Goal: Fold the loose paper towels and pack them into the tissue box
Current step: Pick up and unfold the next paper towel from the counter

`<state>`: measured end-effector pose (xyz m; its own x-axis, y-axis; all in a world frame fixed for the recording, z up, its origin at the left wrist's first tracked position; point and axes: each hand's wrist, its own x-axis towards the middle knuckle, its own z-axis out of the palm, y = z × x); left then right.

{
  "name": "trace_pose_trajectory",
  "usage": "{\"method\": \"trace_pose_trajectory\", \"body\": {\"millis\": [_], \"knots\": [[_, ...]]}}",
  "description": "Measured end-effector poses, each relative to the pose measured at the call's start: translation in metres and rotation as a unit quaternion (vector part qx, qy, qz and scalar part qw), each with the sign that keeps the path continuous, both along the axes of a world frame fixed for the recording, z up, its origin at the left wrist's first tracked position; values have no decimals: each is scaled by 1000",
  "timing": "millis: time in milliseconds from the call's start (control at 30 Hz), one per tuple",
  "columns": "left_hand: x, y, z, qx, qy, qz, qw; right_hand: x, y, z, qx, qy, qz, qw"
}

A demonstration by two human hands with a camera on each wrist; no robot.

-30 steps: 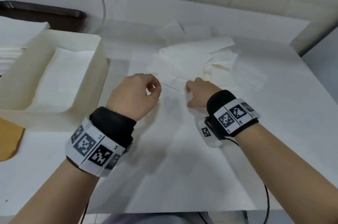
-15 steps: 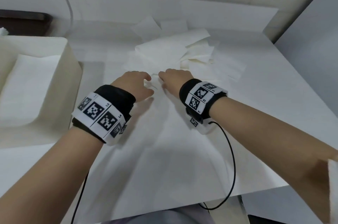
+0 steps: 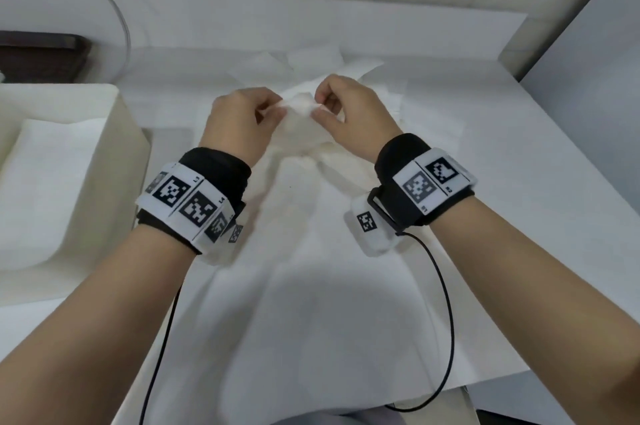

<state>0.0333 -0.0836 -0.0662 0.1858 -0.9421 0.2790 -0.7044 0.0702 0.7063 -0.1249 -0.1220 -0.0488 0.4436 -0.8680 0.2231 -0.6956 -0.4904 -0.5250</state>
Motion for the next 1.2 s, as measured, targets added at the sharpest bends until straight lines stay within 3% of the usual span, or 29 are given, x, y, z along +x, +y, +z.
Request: {"method": "trace_pose_trajectory", "body": {"millis": [200,367,600,933,1100,1200], "knots": [[3,1,20,-52,123,-45,990,-1,5,8,-15,-173,-75,982],[13,1,31,-89,162,-46,982,-2,2,23,-29,-286,-97,953],[29,-6,41,-125,217,-5,968,-22,-10,24,-60,-285,-161,943],[30,-22,50,-168,125,33,977,-33,-12,44,-61,-267,-214,938],[35,-34,55,-128,172,47,976,-33,-14,66,-53,-313,-208,925],[30,-35,58,-105,265,30,958,-25,-9,63,-16,-337,-195,921]]}}
